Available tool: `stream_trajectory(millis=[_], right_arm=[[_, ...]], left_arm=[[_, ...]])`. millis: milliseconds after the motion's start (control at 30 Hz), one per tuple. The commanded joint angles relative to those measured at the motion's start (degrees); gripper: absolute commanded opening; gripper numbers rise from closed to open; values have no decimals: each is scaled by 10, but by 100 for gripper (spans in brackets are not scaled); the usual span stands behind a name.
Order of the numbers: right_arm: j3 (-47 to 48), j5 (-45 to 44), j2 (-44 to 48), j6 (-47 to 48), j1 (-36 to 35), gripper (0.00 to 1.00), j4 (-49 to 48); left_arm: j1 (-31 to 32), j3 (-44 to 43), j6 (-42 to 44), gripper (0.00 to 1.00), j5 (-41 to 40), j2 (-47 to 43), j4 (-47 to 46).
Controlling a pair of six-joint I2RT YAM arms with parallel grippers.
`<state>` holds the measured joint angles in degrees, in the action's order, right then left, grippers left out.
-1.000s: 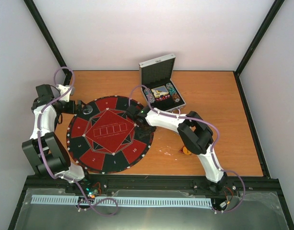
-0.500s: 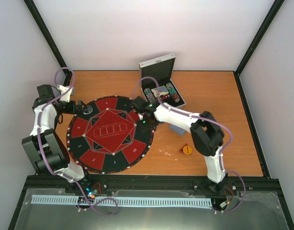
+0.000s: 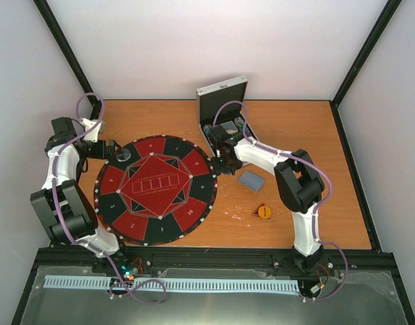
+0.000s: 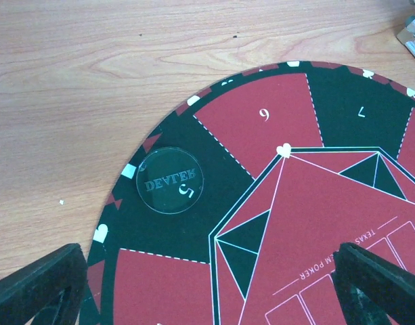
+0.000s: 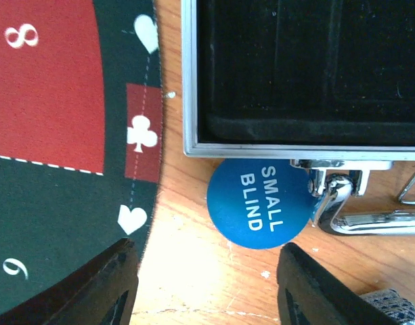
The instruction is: Distribute texas hold em gaming equipment
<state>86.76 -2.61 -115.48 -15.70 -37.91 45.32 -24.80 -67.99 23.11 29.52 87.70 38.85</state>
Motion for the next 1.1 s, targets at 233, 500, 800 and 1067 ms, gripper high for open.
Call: stream_trajectory(millis=[233, 500, 800, 1067], right_arm=[[-30, -6, -29, -24, 26, 68, -33], [-39, 16, -42, -33, 37, 66, -59], [-25, -12, -70, -11, 40, 64, -72], [-9, -21, -94, 13, 39, 62, -82]], left_arm=[[-1, -23, -2, 100, -6, 11, -2], [-1, -23, -2, 100, -10, 11, -2], [-1, -24, -3, 100, -8, 13, -3], [-1, -22, -3, 100, -11, 13, -3]])
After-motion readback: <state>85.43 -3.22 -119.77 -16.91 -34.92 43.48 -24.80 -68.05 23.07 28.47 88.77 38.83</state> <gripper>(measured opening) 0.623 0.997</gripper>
